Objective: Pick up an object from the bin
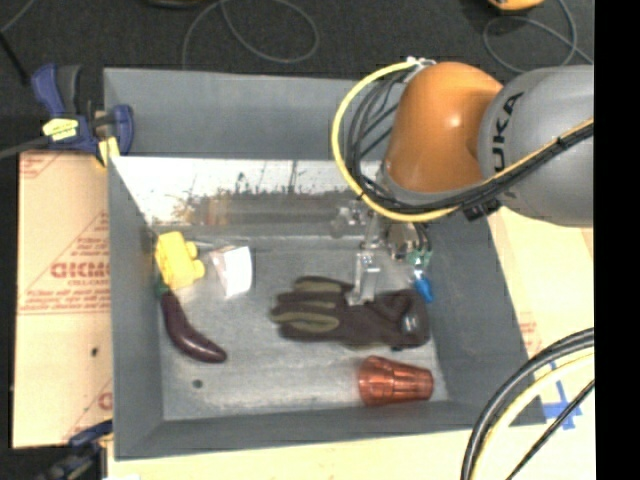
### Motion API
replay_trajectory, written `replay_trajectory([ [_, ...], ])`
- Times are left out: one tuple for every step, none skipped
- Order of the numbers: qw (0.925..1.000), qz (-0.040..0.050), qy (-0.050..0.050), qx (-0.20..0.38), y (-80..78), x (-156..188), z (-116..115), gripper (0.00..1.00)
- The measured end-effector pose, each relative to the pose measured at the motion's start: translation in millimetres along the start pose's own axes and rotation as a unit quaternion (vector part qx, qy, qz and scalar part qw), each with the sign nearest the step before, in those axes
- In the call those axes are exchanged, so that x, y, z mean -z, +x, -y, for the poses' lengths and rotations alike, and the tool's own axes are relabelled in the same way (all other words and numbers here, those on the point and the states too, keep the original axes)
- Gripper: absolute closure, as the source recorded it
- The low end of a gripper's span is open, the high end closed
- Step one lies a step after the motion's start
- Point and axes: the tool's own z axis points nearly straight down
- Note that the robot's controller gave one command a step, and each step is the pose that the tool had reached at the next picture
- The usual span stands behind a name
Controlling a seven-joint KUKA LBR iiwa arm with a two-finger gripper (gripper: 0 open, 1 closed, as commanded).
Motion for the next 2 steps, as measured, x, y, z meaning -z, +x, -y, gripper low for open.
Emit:
replay_trajectory([
  [0.9963,-0.0008,0.000,0.086,7.6,-103.4,-1.9,1.00],
  [0.9963,-0.0008,0.000,0.086,7.6,-103.4,-1.9,1.00],
])
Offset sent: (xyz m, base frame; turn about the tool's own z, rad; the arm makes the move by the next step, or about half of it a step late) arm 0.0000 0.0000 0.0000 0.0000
